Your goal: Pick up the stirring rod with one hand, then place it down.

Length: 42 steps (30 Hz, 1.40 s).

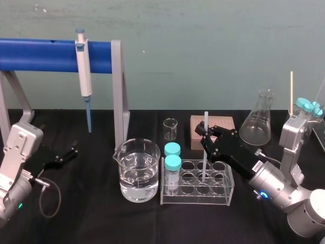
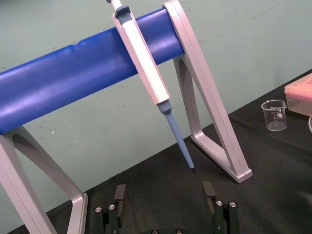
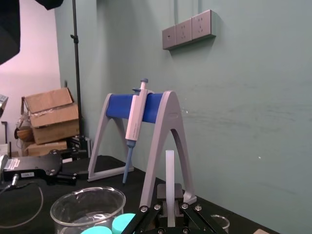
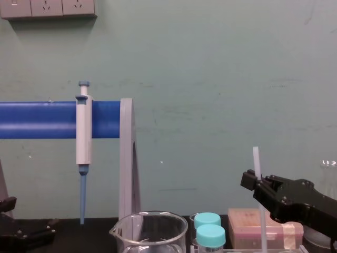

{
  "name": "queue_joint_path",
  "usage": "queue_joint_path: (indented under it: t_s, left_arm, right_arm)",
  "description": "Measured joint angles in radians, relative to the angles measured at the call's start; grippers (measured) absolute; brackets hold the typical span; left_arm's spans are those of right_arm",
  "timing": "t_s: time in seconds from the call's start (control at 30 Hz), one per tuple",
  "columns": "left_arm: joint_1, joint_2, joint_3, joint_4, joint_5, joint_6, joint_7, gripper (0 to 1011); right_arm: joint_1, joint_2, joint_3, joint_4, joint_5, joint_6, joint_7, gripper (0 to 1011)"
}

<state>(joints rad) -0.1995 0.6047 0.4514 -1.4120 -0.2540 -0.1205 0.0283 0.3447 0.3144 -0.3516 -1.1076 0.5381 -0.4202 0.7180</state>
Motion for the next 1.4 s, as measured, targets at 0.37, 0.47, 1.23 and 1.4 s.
queue_joint_path:
  t_s: [0.37, 0.47, 1.23, 1.4]
  left_arm:
    - [0.0, 0.0, 0.0, 0.0, 0.0, 0.0, 0.0, 1000]
    - [0.0, 0.0, 0.0, 0.0, 0.0, 0.0, 0.0, 1000]
    - [0.0, 0.0, 0.0, 0.0, 0.0, 0.0, 0.0, 1000]
    - [0.0, 0.0, 0.0, 0.0, 0.0, 0.0, 0.0, 1000]
  right_arm:
    - [-0.002, -0.005, 0.008, 0.017, -0.024, -0.001, -0.015, 68]
    - [-0.003, -0.005, 0.01, 0.019, -0.029, -0.001, -0.017, 68]
    - [-0.004, -0.005, 0.01, 0.017, -0.035, -0.002, -0.022, 300]
    - [-0.004, -0.005, 0.01, 0.017, -0.034, -0.001, -0.021, 481]
